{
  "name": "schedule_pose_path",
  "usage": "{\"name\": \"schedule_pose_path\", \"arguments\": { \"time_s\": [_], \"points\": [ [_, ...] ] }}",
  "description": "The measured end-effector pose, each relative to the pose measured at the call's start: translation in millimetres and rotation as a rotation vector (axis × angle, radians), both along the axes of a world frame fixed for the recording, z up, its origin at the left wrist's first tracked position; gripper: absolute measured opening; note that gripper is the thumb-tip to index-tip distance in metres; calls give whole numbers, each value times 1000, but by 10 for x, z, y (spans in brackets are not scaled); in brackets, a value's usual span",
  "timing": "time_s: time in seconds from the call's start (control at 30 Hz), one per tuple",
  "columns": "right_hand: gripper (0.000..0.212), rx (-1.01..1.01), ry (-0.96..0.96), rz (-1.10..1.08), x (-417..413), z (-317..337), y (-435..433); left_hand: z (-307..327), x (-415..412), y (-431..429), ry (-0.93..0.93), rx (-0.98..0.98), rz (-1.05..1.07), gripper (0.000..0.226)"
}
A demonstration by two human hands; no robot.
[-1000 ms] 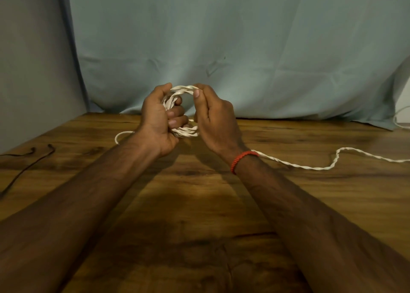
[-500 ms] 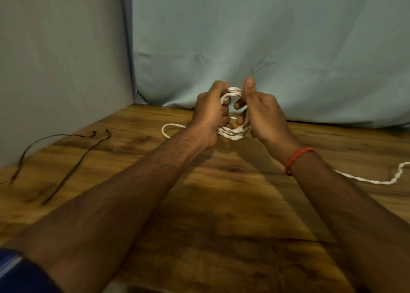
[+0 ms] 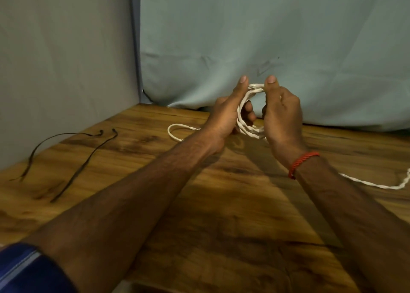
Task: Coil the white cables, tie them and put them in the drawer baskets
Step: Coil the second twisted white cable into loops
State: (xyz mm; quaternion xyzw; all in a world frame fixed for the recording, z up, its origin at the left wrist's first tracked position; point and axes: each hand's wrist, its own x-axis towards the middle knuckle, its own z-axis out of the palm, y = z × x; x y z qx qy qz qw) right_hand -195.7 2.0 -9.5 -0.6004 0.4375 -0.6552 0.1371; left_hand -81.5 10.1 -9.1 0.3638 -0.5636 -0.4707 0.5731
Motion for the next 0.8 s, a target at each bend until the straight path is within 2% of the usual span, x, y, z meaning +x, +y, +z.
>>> {"name": "schedule_pose_path", "arguments": {
  "time_s": [0.17, 0.37, 0.47, 0.63, 0.8],
  "points": [
    [50, 9, 111, -28, -13, -5, -5, -20, -38, -35, -43, -98, 90, 63],
    [54, 27, 112, -13, -8, -15, -10, -43, -48, -82, -189, -240, 247, 66],
    [56, 12, 108, -19, -8, -12, -2, -30, -21, -83, -337, -305, 335, 46],
    [54, 33, 152, -45, -34, 23, 26, -77, 13, -111, -326, -310, 241, 65],
    [60, 62, 176, -48, -44, 22, 16, -88, 22, -116, -263, -301, 194, 61]
  ]
}}
